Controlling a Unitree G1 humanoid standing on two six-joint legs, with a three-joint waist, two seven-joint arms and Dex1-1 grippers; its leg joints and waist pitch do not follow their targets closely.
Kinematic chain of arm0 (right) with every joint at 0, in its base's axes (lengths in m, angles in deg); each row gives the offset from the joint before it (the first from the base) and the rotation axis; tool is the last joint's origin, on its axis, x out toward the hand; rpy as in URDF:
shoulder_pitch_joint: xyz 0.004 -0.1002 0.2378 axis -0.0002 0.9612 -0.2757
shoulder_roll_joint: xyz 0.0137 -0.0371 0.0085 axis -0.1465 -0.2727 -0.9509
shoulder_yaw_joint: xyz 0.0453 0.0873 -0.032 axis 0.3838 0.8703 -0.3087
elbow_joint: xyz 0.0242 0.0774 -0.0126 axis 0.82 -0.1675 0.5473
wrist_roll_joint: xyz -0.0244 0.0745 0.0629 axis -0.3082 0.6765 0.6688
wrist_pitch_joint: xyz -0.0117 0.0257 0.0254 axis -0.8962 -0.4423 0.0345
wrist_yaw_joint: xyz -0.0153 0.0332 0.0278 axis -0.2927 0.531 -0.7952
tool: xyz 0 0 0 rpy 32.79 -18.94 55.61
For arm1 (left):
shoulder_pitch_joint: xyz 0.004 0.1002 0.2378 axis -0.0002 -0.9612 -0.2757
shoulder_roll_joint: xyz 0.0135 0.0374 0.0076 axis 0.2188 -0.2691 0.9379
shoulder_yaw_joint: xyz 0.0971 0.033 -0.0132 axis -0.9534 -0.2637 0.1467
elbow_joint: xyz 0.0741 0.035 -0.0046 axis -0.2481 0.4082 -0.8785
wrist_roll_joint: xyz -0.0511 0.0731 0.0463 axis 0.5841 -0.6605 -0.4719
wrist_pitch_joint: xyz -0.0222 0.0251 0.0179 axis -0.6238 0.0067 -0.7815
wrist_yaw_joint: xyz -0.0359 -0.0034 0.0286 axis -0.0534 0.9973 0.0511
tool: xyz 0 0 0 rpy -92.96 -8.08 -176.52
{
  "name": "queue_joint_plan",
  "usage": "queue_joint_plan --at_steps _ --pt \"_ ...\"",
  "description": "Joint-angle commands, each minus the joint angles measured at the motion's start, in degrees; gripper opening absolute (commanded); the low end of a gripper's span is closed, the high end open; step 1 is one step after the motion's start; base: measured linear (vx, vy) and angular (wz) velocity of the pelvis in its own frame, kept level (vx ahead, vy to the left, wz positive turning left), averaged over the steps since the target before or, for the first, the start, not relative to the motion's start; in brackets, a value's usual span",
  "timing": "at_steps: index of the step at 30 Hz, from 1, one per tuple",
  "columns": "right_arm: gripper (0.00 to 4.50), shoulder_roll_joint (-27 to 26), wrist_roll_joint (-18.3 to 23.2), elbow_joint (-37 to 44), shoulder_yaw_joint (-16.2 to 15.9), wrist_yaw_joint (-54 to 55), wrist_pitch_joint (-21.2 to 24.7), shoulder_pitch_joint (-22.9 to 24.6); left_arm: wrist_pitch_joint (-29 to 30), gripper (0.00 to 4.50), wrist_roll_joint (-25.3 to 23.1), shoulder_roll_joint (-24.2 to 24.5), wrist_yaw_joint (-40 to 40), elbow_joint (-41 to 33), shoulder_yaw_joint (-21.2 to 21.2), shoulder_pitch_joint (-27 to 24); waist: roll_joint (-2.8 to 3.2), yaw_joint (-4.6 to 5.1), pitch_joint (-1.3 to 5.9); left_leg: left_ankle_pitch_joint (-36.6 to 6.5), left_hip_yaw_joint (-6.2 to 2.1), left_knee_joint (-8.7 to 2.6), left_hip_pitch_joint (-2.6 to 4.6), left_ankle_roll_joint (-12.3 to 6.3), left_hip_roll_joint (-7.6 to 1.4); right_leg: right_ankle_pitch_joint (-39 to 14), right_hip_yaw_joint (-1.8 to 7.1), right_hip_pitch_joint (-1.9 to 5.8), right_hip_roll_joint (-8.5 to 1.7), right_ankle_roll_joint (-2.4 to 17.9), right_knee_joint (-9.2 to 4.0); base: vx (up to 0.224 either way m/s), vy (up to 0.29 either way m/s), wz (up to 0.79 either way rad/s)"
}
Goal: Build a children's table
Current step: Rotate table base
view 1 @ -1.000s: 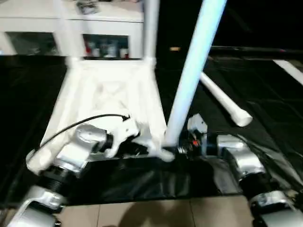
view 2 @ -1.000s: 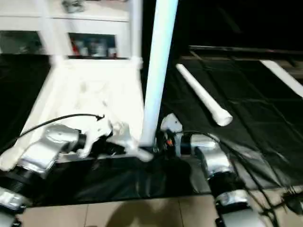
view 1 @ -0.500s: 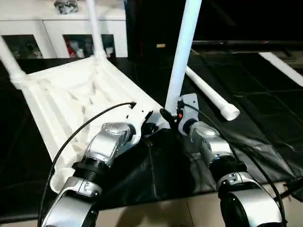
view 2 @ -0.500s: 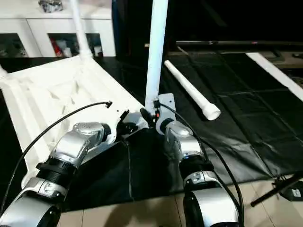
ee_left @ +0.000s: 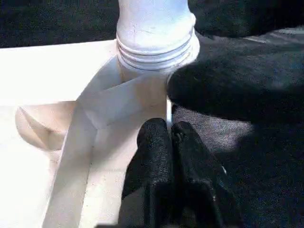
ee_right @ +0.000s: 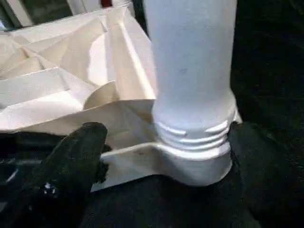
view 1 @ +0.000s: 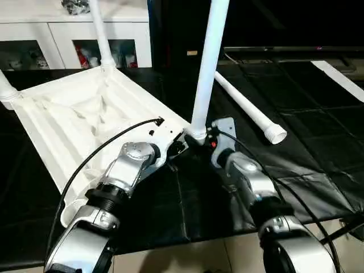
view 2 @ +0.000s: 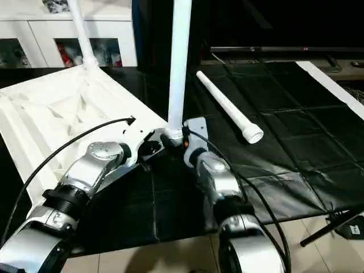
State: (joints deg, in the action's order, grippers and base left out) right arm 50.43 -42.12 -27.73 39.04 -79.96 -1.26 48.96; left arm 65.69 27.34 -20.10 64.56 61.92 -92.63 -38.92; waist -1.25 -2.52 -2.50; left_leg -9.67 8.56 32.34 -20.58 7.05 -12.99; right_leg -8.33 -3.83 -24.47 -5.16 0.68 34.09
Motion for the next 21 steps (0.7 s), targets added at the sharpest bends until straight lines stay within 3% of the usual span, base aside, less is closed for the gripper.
queue_joint_plan --at_steps 1,3,6,7,9,14,16,17,18,20,21 --pt "4.48 1.01 0.05 3.27 -0.51 -0.26 0.94 1.52 -2.46 0.27 2.86 -1.3 -0.55 -1.95 2.47 1.27 -0.13 -0.69 3.94 -11.16 1.54 -3.12 -0.43 -3.09 0.96 -12.61 1.51 4.15 -1.41 10.24 -3.73 0.0 0.0 0.0" --pt "4.5 1.84 0.67 6.52 0.37 -1.2 -1.0 3.69 -1.72 0.57 4.49 -1.74 -0.07 -3.96 3.83 0.16 -0.03 -1.31 4.35 -7.8 1.59 -2.72 -0.53 -3.91 0.82 -6.84 1.6 4.22 -1.51 11.87 -3.03 0.0 0.0 0.0" --pt "4.5 2.19 1.58 8.51 1.15 -2.4 -2.42 5.07 -1.76 0.76 5.6 -1.79 0.25 -5.38 4.78 -0.77 -0.1 -1.36 4.08 -8.52 1.72 -2.77 -0.59 -4.67 0.95 -6.65 1.45 4.08 -1.35 12.6 -3.05 0.0 0.0 0.0" --pt "4.5 1.99 2.64 9.15 1.99 -2.53 -1.99 5.57 -2.51 0.87 6.05 -1.33 -0.11 -5.74 5.56 -1.26 0.09 -1.35 3.95 -9.81 1.69 -2.85 -0.58 -4.66 0.94 -8.78 1.43 4.04 -1.38 12.09 -3.31 0.0 0.0 0.0" --pt "4.5 1.92 3.38 9.8 2.94 -1.85 -1.29 6.28 -2.94 1.0 7.11 -0.54 -0.23 -6.92 6.96 -2.19 -0.1 -1.34 3.92 -10.6 1.64 -2.94 -0.7 -4.15 0.94 -11.27 1.47 4.11 -1.47 10.94 -3.51 0.0 0.0 0.0" --pt "4.5 2.25 2.18 11.04 1.82 -0.18 -1.86 7.1 -1.06 1.0 9.95 1.82 0.37 -9.93 10.76 -2.76 -0.08 -1.18 3.85 -10.97 1.65 -3.06 -0.58 -2.98 0.96 -13.37 1.44 3.8 -1.37 9.91 -3.67 0.0 0.0 0.0" --pt "4.5 2.03 1.96 11.41 1.01 -0.44 -1.71 7.12 -0.25 1.0 9.28 4.22 -0.67 -10.78 12.22 -2.28 -0.48 -1.16 3.87 -11.25 1.58 -3.12 -0.64 -2.89 0.88 -13.55 1.38 3.84 -1.35 9.49 -3.51 0.0 0.0 0.0" --pt "4.5 1.79 1.84 11.36 0.96 -0.03 -1.72 6.97 0.02 1.0 8.75 5.34 -1.19 -11.02 12.69 -2.06 -0.19 -1.05 3.82 -11.11 1.54 -3.17 -0.57 -2.81 0.9 -13.49 1.39 3.77 -1.33 9.16 -3.51 0.0 0.0 0.0" --pt "4.5 1.86 1.43 11.45 0.38 -0.15 -1.21 6.96 0.61 1.0 7.77 6.9 -1.55 -11.95 12.78 -2.15 -0.28 -0.95 3.84 -10.7 1.53 -3.15 -0.55 -2.77 0.84 -12.7 1.43 3.75 -1.28 9.14 -3.38 0.0 0.0 0.0" --pt "4.5 1.73 2.13 12.31 -0.3 -1.14 3.6 6.94 1.23 1.0 4.57 11.22 -1.85 -14.07 12.06 -2.73 0.02 -1.07 3.82 -9.82 1.41 -3.24 -0.36 -2.7 0.78 -11.25 1.43 3.72 -1.15 9.35 -3.08 0.0 0.0 0.0" --pt "4.5 1.73 2.13 12.31 -0.3 -1.14 3.6 6.94 1.23 1.0 4.57 11.22 -1.85 -14.07 12.06 -2.73 0.06 -0.97 3.84 -9.54 1.49 -3.16 -0.3 -2.46 0.76 -10.36 1.49 3.66 -1.21 9.59 -3.01 0.0 0.0 0.0"
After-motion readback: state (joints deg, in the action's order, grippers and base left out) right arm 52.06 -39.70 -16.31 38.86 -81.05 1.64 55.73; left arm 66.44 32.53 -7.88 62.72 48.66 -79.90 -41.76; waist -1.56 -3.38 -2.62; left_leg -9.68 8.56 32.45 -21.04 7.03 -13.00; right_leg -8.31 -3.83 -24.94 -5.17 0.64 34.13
